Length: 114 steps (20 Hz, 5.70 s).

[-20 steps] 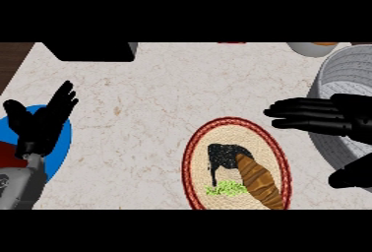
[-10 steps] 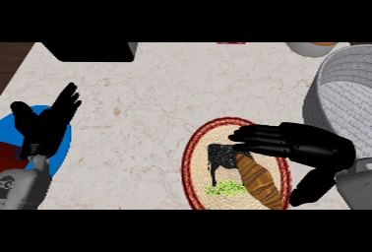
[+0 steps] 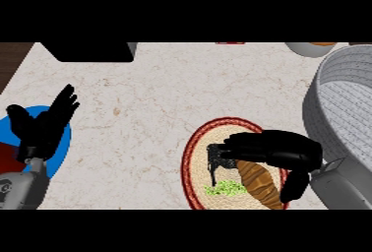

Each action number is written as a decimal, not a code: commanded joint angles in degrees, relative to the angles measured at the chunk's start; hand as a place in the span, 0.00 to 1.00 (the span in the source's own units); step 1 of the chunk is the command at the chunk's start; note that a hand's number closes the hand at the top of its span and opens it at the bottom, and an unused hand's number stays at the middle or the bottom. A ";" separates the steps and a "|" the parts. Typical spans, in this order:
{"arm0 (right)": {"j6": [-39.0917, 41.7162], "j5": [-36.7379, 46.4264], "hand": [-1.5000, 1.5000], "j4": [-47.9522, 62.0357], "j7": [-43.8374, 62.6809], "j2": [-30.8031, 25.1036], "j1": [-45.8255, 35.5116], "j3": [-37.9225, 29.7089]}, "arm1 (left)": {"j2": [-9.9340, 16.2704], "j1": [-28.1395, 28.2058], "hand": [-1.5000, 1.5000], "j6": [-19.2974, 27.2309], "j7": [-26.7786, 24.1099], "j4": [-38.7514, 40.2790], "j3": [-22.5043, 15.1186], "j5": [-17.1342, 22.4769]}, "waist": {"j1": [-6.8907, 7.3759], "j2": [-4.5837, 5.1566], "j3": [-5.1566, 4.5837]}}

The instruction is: Pick the croissant from the placemat and place it in the basket

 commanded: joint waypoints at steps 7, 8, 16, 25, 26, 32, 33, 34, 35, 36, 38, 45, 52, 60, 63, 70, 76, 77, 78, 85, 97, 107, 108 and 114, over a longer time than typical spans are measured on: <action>1.45 4.22 0.00 11.30 -10.58 1.42 -4.93 -1.07 | -1.35 -1.58 0.50 -1.80 0.48 0.85 1.96 -1.32 | 0.05 0.04 -0.01; 1.60 3.46 0.00 9.78 -12.48 -1.23 -3.49 -1.37 | 1.15 -0.69 0.50 -3.61 0.00 1.17 3.51 -0.84 | -0.02 0.00 -0.01; 2.96 -0.45 0.00 6.22 -15.04 -4.30 -2.01 0.77 | -1.09 1.71 0.50 -3.30 -2.26 1.09 3.35 -1.96 | -0.15 -0.04 -0.03; -1.88 7.93 0.00 7.47 -10.71 1.06 -0.78 1.94 | -1.80 -1.51 0.50 -4.48 0.77 1.63 4.88 -3.43 | -0.28 -0.05 -0.03; -4.09 9.90 0.00 7.71 -9.03 3.30 0.59 3.39 | -4.02 -0.72 0.50 -1.62 1.73 -0.66 3.35 -5.19 | -0.25 -0.07 -0.02; -10.56 15.95 1.00 7.94 -13.75 2.04 4.62 5.74 | -4.66 1.46 0.50 -2.15 2.14 -3.59 3.93 -5.51 | -0.16 -0.09 0.00; -14.26 18.49 1.00 12.02 -17.28 1.10 0.63 6.19 | -4.94 -1.36 0.50 -2.93 -0.44 2.44 3.97 -5.78 | -0.12 0.12 0.00; -13.55 19.64 1.00 9.52 -14.57 2.75 2.96 7.76 | -3.42 -0.90 0.50 -4.13 -0.18 1.43 5.39 -5.01 | -0.23 -0.01 -0.01; -9.03 17.06 1.00 9.90 -15.98 1.65 -0.35 3.60 | -2.06 -0.84 0.50 -4.13 5.31 -3.38 5.74 -4.60 | -0.06 -0.08 0.00; -11.57 20.02 1.00 8.46 -13.34 4.45 2.01 6.02 | -3.18 -2.22 0.50 -4.74 2.06 0.72 6.40 -4.30 | -0.29 -0.05 -0.02; -11.83 19.32 1.00 7.22 -17.46 0.36 4.59 3.78 | -4.03 -0.47 0.50 -5.00 -0.21 1.45 6.42 -4.92 | -0.47 -0.06 -0.03; -16.72 24.41 1.00 12.44 -17.72 5.14 4.82 6.66 | -3.49 0.50 0.50 -5.83 1.11 -0.88 7.32 -4.76 | 0.01 0.00 0.00; -16.81 14.74 1.00 18.16 19.70 12.16 6.20 -18.00 | -4.18 0.21 0.50 -3.03 2.34 -0.80 7.47 -5.44 | -5.94 0.23 -0.29; -37.51 10.41 1.00 16.25 46.87 31.26 -1.00 -32.86 | -3.88 1.40 0.50 -4.18 1.95 -1.09 7.07 -5.35 | -1.70 -0.41 -0.12; -48.78 12.14 1.00 13.63 54.29 31.53 -8.40 -33.60 | -3.98 -0.84 0.50 -4.07 2.60 -1.22 6.20 -5.89 | 0.64 -0.17 -0.14; -64.75 30.78 1.00 16.97 79.52 31.74 -23.20 -32.27 | -5.63 -2.11 0.50 -4.77 1.66 -0.23 4.37 -6.18 | 2.95 0.12 -0.60; -60.80 49.74 1.00 26.77 101.17 31.77 -39.70 -34.93 | -5.00 -3.88 0.50 -4.91 2.42 0.68 4.64 -6.41 | 2.27 0.32 -0.39; -59.92 52.94 1.00 28.79 103.73 31.77 -42.23 -34.96 | -5.21 -2.94 0.50 -5.43 2.17 0.37 4.34 -6.18 | 2.87 0.35 -0.40; -57.58 55.34 1.00 29.39 106.30 31.77 -44.97 -36.06 | -3.10 -2.55 0.50 -6.70 3.68 -0.90 5.58 -5.17 | 2.90 0.03 -0.33; -56.26 63.40 1.00 39.20 109.27 28.09 -55.14 -41.99 | -5.86 -2.04 0.50 -5.09 2.23 -1.00 4.33 -6.26 | 1.79 0.45 -0.13; -51.68 70.28 1.00 45.81 108.49 16.61 -57.13 -51.12 | -5.35 -1.36 0.50 -4.55 4.30 -2.23 5.36 -6.18 | 0.44 0.06 -0.03; -52.09 67.98 1.00 35.03 101.84 17.82 -42.69 -53.70 | -5.20 -0.67 0.50 -4.70 2.01 -0.84 6.81 -6.58 | -0.83 -0.33 -0.01; -49.57 67.31 1.00 32.19 100.76 16.77 -43.32 -53.66 | -4.85 -2.98 0.50 -4.15 3.83 0.43 7.25 -6.63 | -1.10 -0.37 -0.02; -54.86 63.67 1.00 26.63 98.73 18.26 -35.59 -55.08 | -6.64 -1.83 0.50 -4.38 -0.93 3.11 6.62 -7.98 | -0.80 -0.09 -0.04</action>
